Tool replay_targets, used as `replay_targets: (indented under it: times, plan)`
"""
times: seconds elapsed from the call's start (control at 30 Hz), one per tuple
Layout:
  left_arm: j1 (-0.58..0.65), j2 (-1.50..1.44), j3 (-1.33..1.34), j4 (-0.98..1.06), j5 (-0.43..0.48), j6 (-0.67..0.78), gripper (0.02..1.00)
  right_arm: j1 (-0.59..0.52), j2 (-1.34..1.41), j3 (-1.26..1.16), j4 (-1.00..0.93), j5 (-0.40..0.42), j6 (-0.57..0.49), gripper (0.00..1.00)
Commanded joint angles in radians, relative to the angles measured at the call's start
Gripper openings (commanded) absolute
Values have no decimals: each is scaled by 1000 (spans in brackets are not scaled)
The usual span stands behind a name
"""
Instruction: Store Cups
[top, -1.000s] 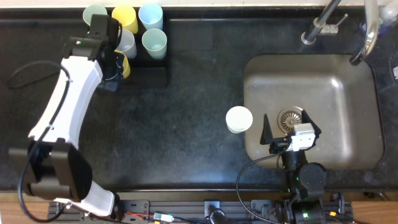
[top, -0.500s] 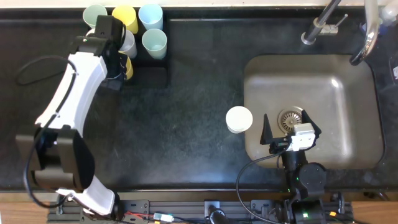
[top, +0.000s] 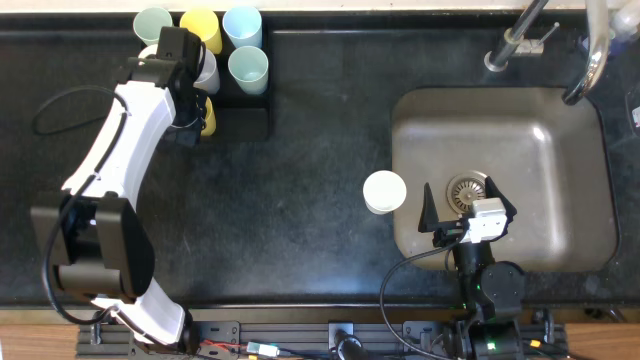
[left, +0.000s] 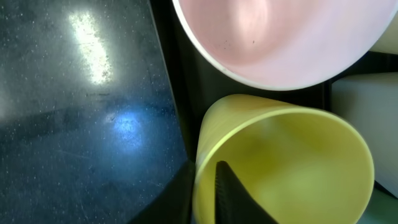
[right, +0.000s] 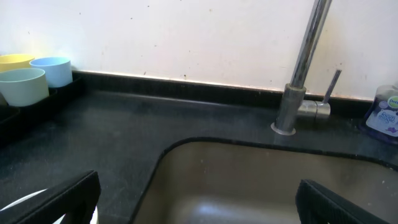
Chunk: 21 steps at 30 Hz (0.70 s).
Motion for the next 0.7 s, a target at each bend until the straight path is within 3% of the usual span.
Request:
replay_targets:
  times: [0.03,0.27,0.4,0.47,0.53,0.7]
  plan:
    - [0,0,0,-2,-8,-9,316,-5,-10,-13,5,0,0,998]
    - [-2,-167,0,-25,-63,0,408,-5,-10,-13,5,0,0,998]
    - [-2,-348,-1,-2,-113,99,439,-5,-10,-13,5,0,0,998]
    - [-2,-437,-4,53,-130,217,472,-5,-10,-13,5,0,0,998]
    - [-2,-533,-26,188,-119,443,487,-5,-10,-13,5,0,0,996]
    - [-2,-750,-198,612,60,1012,641,-5,-10,-13,5,0,0,998]
